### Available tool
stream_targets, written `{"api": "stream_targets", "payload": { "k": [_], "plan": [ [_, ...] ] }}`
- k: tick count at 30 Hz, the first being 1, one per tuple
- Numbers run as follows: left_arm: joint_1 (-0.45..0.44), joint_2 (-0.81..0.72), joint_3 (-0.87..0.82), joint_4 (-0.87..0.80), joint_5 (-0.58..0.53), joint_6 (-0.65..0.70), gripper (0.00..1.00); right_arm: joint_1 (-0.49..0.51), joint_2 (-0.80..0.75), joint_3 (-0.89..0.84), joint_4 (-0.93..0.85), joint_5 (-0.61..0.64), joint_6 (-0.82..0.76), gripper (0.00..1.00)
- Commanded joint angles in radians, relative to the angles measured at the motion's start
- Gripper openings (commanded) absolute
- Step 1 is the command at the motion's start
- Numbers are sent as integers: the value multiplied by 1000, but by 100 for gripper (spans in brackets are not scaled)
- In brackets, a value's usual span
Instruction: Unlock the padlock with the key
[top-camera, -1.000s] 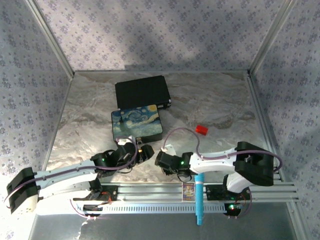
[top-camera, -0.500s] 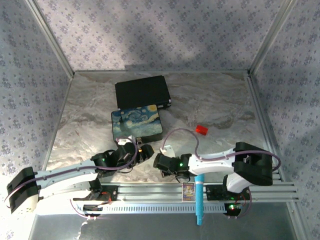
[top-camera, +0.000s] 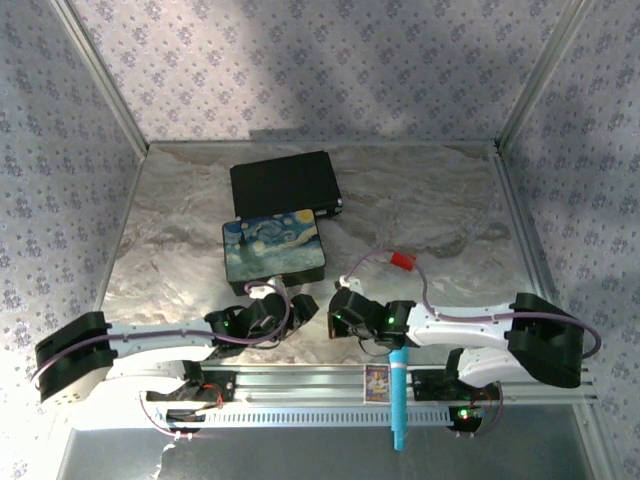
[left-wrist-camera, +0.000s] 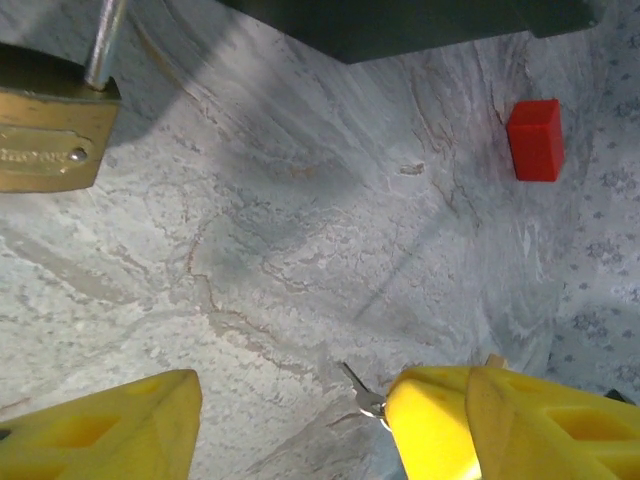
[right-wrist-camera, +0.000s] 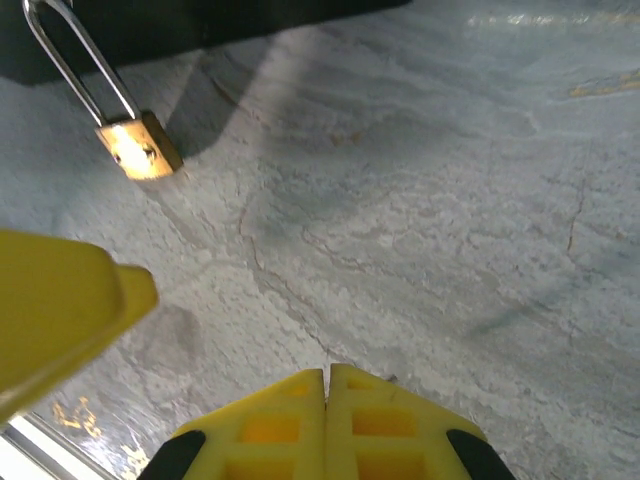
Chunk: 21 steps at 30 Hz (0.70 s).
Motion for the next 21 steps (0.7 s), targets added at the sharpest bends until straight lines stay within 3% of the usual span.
{"api": "stream_targets", "payload": {
  "k": [1, 2, 5, 9, 13, 18, 21],
  "plan": [
    [-13, 20, 14, 70, -61, -124, 67, -14, -36, -10, 14, 8, 45, 0],
    [-13, 26, -7, 105, -62, -165, 67, -16, -48, -17, 25, 17, 54, 0],
    [-13, 46, -56, 237, -44, -291, 82, -20, -71, -20, 56, 40, 48, 0],
    [-13, 47, -32, 286, -4, -382, 89, -25, -68, 10, 84, 43, 24, 0],
    [-13, 60, -2, 308, 42, -446, 93, -24, -46, 42, 104, 33, 1, 0],
    [-16, 147, -36, 563, 38, -543, 92, -23, -23, 44, 192, -20, -11, 0],
    [-16, 200, -6, 598, 77, -544, 91, -23, -14, 46, 228, -37, -21, 0]
  ]
}}
